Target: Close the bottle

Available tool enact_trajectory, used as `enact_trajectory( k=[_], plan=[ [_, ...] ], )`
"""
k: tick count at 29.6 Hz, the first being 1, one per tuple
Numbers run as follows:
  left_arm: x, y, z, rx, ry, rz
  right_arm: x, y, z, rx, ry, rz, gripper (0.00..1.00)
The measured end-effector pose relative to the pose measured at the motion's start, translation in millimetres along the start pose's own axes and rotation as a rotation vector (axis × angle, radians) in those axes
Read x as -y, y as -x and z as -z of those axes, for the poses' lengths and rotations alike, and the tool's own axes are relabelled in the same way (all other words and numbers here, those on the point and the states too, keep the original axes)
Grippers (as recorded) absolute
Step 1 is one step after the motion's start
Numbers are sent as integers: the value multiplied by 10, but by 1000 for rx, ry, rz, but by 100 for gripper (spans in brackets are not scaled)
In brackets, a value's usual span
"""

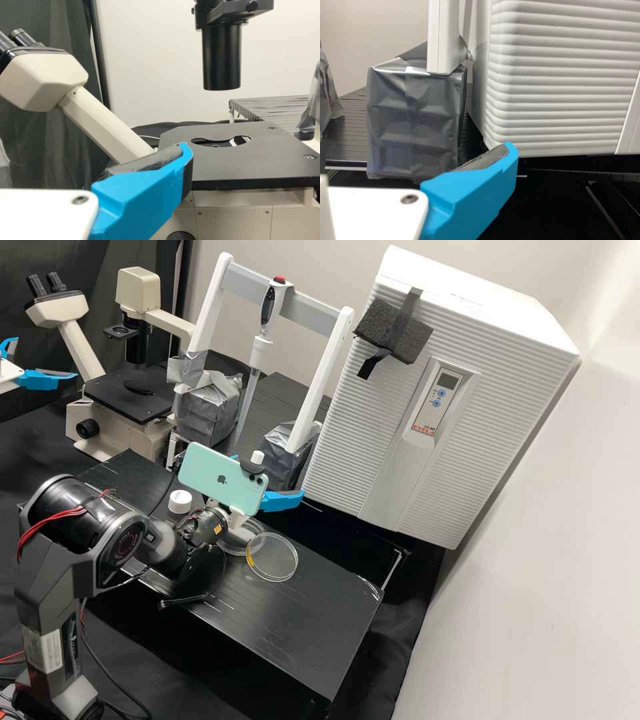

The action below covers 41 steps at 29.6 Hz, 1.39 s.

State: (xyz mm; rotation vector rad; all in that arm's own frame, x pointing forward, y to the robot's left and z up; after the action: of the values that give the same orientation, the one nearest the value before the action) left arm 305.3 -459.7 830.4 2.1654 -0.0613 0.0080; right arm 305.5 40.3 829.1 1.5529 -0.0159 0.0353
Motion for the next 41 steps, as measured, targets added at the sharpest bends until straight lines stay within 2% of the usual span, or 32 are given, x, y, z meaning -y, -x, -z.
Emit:
enact_trajectory(
  k=[10, 11, 13, 15, 17, 19, 22, 27, 31, 34, 37, 41],
  plan=[
    [4, 5, -12, 14, -4, 1, 0, 0, 0, 0, 0, 0, 100],
    [7, 13, -24, 29, -1, -4, 0, 0, 0, 0, 0, 0, 100],
    [37, 57, -53, 67, 21, -6, 0, 0, 0, 0, 0, 0, 100],
    [84, 127, -102, 130, 40, -5, 0, 0, 0, 0, 0, 0, 100],
    [122, 183, -143, 182, 43, 1, 0, 0, 0, 0, 0, 0, 100],
    [196, 272, -183, 236, 37, 26, 0, 0, 0, 0, 0, 0, 100],
    [292, 398, -216, 294, 48, 64, 0, 0, 0, 0, 0, 0, 100],
    [446, 591, -178, 333, 89, 166, 0, 0, 0, 0, 0, 0, 100],
    [548, 731, -163, 367, 108, 240, 0, 0, 0, 0, 0, 0, 100],
    [598, 797, -194, 415, 97, 279, 0, 0, 0, 0, 0, 0, 100],
    [667, 820, -216, 453, 91, 317, 0, 0, 0, 0, 0, 0, 100],
    [734, 823, -236, 468, 97, 350, 0, 0, 0, 0, 0, 0, 100]
  ],
)
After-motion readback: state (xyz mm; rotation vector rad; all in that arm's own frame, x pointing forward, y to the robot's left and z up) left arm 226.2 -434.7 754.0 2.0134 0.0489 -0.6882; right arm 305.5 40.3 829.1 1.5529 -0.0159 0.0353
